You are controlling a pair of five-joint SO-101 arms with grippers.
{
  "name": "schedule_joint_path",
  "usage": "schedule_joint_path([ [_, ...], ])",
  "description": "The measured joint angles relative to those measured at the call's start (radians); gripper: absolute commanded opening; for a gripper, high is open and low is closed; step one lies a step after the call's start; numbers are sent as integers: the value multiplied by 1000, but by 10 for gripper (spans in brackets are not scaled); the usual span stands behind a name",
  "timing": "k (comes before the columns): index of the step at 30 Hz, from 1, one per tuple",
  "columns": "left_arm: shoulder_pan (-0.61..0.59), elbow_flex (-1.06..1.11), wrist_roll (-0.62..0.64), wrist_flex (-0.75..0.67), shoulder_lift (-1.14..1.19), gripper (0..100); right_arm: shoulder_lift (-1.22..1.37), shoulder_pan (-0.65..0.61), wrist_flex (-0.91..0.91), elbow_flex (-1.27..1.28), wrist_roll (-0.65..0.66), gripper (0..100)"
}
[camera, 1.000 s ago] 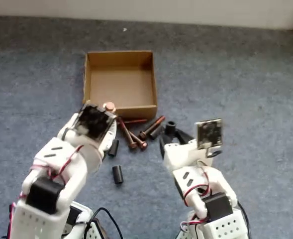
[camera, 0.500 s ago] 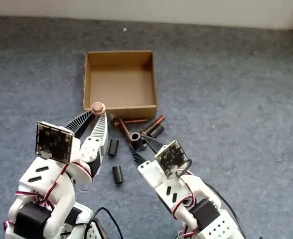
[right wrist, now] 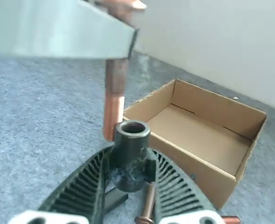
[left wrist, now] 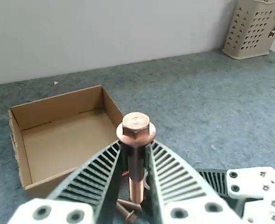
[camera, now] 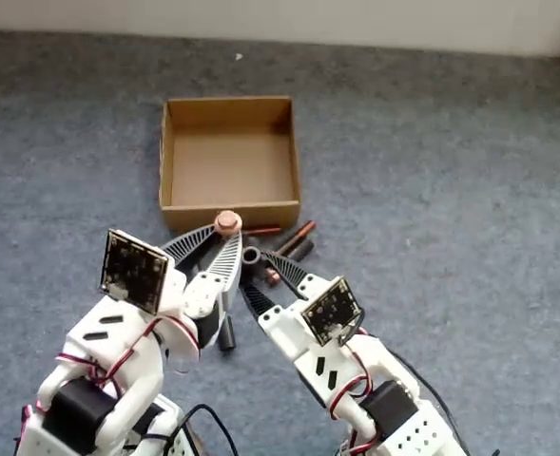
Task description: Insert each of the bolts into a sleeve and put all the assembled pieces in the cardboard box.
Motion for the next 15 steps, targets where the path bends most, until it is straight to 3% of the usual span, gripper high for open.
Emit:
schedule_joint_path([
  [15, 5, 18, 0, -63, 2, 6, -2, 0, 0, 0, 0, 4],
])
